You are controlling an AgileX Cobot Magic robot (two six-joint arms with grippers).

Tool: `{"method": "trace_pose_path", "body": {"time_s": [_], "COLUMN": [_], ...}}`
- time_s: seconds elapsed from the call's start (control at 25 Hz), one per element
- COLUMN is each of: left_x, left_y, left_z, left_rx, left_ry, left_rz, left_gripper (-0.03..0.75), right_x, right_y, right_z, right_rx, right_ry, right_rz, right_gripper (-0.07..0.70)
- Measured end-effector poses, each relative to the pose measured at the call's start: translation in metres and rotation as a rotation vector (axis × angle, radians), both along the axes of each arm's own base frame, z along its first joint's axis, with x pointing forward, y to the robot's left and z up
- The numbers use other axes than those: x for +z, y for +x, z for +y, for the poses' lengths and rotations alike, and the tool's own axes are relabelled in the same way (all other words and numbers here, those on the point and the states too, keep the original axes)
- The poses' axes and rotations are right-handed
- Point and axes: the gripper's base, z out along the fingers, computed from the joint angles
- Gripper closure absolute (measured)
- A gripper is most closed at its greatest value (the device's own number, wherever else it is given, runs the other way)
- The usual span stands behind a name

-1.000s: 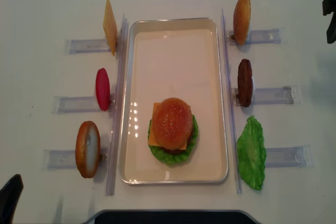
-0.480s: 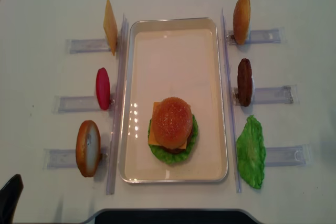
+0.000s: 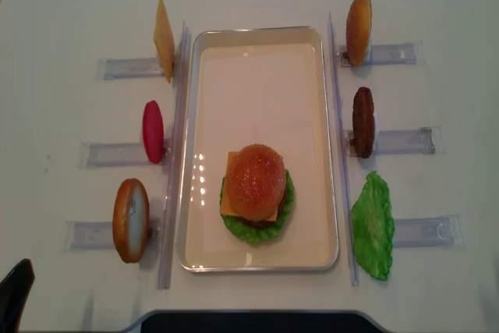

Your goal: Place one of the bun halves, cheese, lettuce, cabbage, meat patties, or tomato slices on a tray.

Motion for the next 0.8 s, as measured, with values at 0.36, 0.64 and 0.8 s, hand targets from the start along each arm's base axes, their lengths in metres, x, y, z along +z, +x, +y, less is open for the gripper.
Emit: {"method": "trace_pose_path", "body": {"time_s": [0.36,0.64,0.8], "left_x": [0.0,0.0,0.0], "left_y": [0.0,0.0,0.0], "left_z": [0.0,0.0,0.0], "left_rx": [0.0,0.0,0.0], "left_ry": [0.0,0.0,0.0], "left_rz": [0.0,0.0,0.0], "left_gripper": [0.073,0.073,0.073], "right_x": [-0.017,-0.024,-0.024], "right_y": [-0.034,-0.042,-0.042], "right_z": [0.001,0.002,0.002], "right_rx": [0.003,0.021,0.026], "right_ry": [-0.013,-0.037,-0.035], "right_rz": [-0.218,-0.255,-0.254], "right_gripper": [0.125,0.125,0.125]}}
